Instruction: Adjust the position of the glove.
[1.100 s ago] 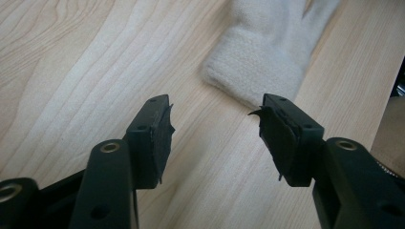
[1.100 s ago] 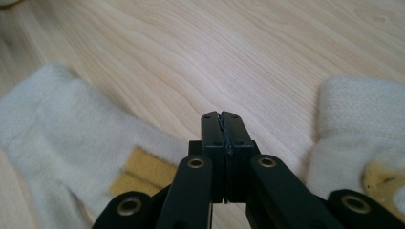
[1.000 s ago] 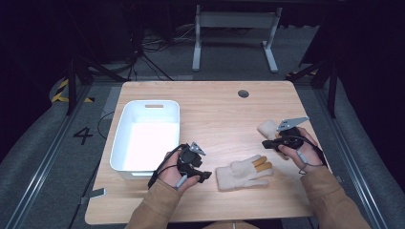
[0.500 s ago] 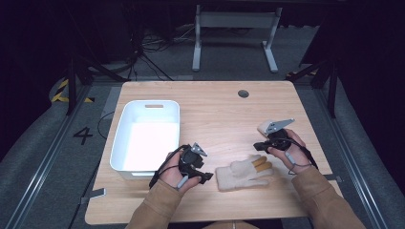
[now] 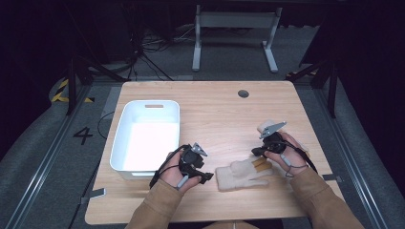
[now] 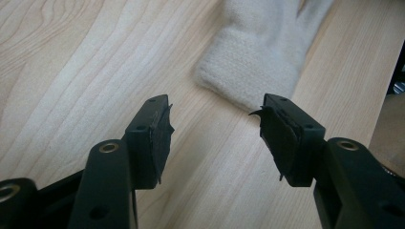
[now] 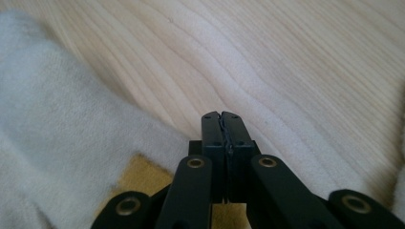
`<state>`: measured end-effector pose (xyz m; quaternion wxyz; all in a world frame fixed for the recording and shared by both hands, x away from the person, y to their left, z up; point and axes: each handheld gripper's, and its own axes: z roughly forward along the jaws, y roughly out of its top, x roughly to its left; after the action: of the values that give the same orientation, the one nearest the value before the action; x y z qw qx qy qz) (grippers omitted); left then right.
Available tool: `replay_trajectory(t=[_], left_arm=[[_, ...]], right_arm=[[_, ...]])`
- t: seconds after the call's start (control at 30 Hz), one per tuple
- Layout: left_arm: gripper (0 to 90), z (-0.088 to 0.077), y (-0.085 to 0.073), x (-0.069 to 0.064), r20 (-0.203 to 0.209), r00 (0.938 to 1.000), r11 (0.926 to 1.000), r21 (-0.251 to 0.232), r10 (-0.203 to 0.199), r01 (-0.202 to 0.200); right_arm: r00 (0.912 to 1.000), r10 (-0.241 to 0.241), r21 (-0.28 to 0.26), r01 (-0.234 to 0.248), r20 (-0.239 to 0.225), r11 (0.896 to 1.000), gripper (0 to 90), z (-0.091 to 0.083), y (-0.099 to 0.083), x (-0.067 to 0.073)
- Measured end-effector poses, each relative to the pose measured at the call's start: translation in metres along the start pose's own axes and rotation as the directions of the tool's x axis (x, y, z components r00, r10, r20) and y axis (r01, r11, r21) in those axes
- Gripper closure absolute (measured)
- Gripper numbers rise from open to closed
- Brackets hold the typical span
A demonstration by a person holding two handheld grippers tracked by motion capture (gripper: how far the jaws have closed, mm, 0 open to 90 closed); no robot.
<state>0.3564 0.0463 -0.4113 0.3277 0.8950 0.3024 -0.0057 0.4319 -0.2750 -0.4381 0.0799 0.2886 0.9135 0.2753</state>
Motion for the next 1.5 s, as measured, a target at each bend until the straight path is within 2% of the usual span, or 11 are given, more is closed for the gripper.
replay_trajectory(t=[0.27, 0.93, 1.07, 1.1, 1.13, 1.17, 1.2, 1.27, 1.3, 1.33, 1.5], left_arm=[[44.8, 0.002, 0.004, -0.001, 0.007, 0.9999, 1.0000, 0.000, 0.010, -0.010], [44.6, 0.005, 0.010, -0.001, 0.027, 0.9994, 0.9997, -0.006, 0.022, -0.022], [44.6, 0.004, 0.010, 0.000, 0.027, 0.9995, 0.9998, -0.009, 0.018, -0.018], [44.6, 0.004, 0.010, 0.000, 0.027, 0.9995, 0.9998, -0.010, 0.015, -0.014], [44.6, 0.004, 0.009, 0.000, 0.026, 0.9996, 0.9998, -0.011, 0.014, -0.014], [44.6, 0.004, 0.009, 0.000, 0.026, 0.9996, 0.9998, -0.011, 0.014, -0.014], [44.6, 0.003, 0.009, 0.000, 0.026, 0.9996, 0.9998, -0.011, 0.014, -0.014], [44.6, 0.003, 0.009, 0.000, 0.025, 0.9996, 0.9999, -0.011, 0.014, -0.013], [44.6, 0.003, 0.009, 0.000, 0.023, 0.9996, 0.9998, -0.012, 0.014, -0.013], [44.6, 0.003, 0.009, 0.000, 0.022, 0.9997, 0.9998, -0.012, 0.013, -0.013], [44.5, 0.002, 0.008, 0.001, 0.020, 0.9998, 0.9999, -0.011, 0.010, -0.009]], right_arm=[[1.0000, 0.007, 0.044, -0.007, -0.004, 0.999, 90.0, -0.003, -0.005, 0.004], [0.9969, 0.033, 0.116, -0.025, -0.071, 0.993, 90.0, -0.013, -0.014, 0.015], [0.9966, 0.042, 0.087, -0.036, -0.071, 0.996, 90.0, -0.016, -0.014, 0.012], [0.9982, 0.042, 0.042, -0.040, -0.043, 0.998, 87.6, -0.022, -0.014, 0.008], [0.9984, 0.048, 0.014, -0.048, -0.028, 0.999, 84.3, -0.024, -0.014, 0.006], [0.9984, 0.048, 0.014, -0.048, -0.028, 0.999, 84.3, -0.024, -0.014, 0.006], [0.9987, 0.051, -0.025, -0.051, -0.007, 0.998, 80.1, -0.028, -0.014, 0.004], [0.9957, 0.088, -0.105, -0.084, 0.030, 0.991, 75.6, -0.038, -0.014, -0.003], [0.9933, 0.115, -0.139, -0.113, 0.006, 0.984, 71.8, -0.043, -0.016, -0.006], [0.9921, 0.125, -0.154, -0.123, 0.004, 0.980, 70.9, -0.045, -0.016, -0.008], [0.9841, 0.166, -0.222, -0.148, 0.064, 0.964, 62.3, -0.054, -0.019, -0.019]])
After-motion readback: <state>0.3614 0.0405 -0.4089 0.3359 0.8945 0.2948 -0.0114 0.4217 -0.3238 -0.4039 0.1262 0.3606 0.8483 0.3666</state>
